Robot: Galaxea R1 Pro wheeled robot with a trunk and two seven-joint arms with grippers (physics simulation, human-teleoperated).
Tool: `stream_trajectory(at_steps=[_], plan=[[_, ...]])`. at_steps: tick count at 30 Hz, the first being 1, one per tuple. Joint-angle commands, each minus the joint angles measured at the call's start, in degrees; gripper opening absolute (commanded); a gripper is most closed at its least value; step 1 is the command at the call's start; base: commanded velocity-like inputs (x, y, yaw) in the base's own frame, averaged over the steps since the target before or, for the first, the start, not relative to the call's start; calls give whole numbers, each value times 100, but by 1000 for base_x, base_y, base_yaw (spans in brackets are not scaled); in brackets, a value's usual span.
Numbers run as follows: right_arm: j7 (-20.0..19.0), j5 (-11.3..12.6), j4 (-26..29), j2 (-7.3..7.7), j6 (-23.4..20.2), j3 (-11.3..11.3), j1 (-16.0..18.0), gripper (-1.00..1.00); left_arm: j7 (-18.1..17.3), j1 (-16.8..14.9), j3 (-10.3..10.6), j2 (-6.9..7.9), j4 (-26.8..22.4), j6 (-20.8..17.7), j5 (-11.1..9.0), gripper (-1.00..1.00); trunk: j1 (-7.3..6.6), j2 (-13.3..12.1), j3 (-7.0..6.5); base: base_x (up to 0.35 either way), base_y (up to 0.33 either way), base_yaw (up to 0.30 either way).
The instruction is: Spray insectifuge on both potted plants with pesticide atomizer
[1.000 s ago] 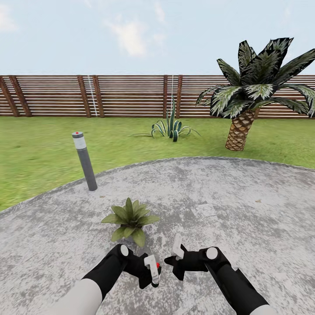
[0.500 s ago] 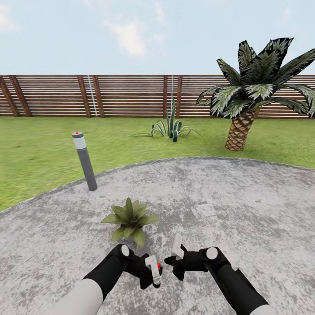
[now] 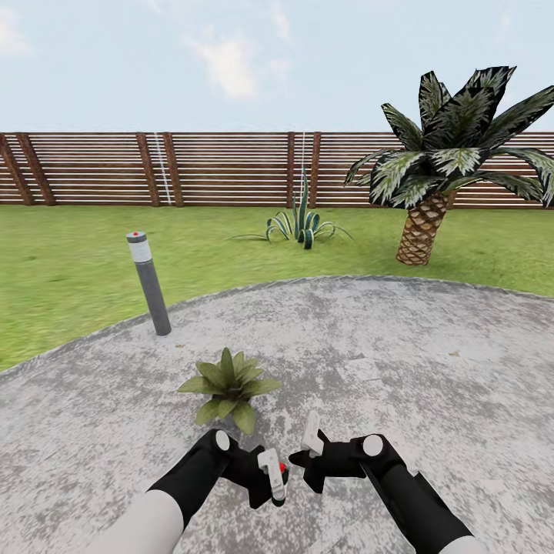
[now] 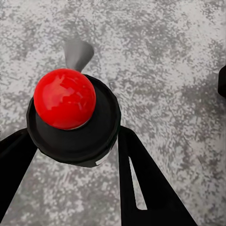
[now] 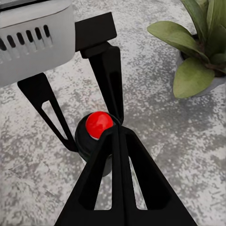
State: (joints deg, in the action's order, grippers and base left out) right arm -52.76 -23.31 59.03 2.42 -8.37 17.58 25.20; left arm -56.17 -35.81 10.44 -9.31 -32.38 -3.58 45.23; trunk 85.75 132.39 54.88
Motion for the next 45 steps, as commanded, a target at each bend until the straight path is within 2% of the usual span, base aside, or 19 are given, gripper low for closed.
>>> stream_trajectory(at_steps=[1, 11, 27, 34, 45], plan=[[-15, -7, 12, 4, -48, 9, 3, -100, -26, -1, 2, -1, -11, -38, 13, -100, -1, 2, 6, 0, 0, 0], [-15, -7, 7, 4, -43, 9, 3, -100, -34, -2, 10, -2, -14, -32, -163, -100, -1, 2, 6, 0, 0, 0], [-15, -12, 4, 4, -42, 9, 3, -100, -44, -4, 18, -8, -19, -29, -173, -100, -1, 2, 6, 0, 0, 0], [-15, -16, 3, 4, -42, 9, 3, -100, -66, -4, -5, -11, -241, -37, -180, -100, -1, 2, 6, 0, 0, 0], [-15, -16, 3, 4, -39, 9, 3, -100, -63, 9, -7, -4, -247, -38, -172, -100, -1, 2, 6, 0, 0, 0]])
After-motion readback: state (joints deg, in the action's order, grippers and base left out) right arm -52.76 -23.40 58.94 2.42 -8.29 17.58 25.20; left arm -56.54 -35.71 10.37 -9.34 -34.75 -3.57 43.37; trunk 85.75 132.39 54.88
